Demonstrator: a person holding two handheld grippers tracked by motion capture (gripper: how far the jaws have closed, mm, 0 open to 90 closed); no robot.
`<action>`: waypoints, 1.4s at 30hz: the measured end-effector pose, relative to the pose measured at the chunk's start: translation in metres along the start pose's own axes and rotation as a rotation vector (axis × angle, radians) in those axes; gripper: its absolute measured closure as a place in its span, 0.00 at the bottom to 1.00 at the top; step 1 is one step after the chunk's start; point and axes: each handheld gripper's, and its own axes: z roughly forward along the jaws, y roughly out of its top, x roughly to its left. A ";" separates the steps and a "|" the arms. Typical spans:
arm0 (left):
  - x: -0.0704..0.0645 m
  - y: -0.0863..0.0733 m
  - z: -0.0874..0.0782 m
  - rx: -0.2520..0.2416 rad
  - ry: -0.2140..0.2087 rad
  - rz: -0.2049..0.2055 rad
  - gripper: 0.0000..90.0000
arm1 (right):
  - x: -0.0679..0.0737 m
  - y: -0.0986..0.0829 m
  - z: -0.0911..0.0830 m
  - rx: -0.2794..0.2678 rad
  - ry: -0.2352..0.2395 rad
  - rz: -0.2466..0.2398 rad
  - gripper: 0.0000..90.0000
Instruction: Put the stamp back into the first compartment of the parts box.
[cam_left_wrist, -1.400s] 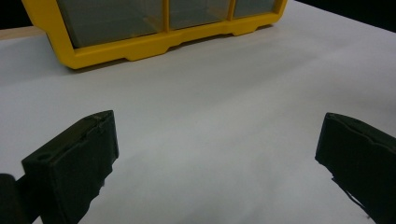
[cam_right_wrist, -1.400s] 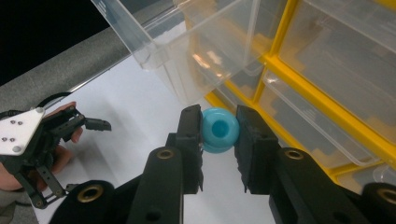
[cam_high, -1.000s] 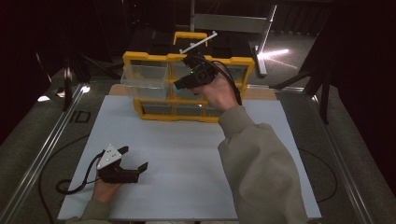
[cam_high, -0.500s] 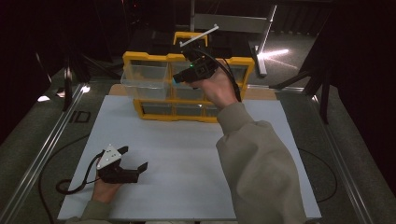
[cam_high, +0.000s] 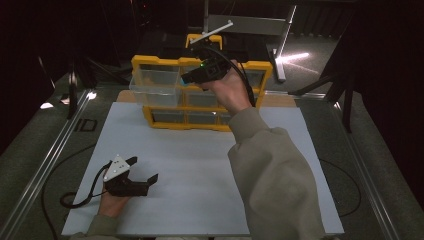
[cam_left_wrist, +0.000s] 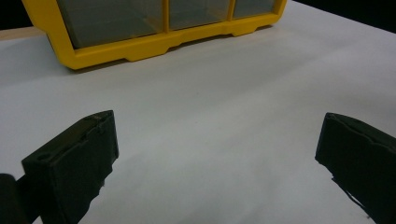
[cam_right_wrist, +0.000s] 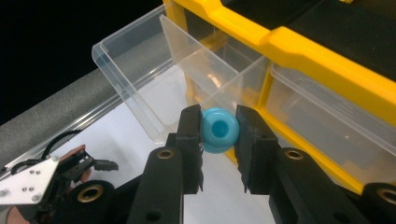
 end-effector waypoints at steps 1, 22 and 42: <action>0.000 0.000 0.000 -0.001 0.000 0.000 0.00 | 0.000 0.001 0.000 -0.004 0.000 0.001 0.81; 0.000 0.000 -0.001 -0.001 0.000 0.000 0.00 | 0.012 0.009 0.004 -0.055 0.026 -0.013 0.80; 0.000 0.000 -0.001 -0.002 0.000 0.001 0.00 | 0.026 0.011 0.018 -0.061 0.028 -0.042 0.80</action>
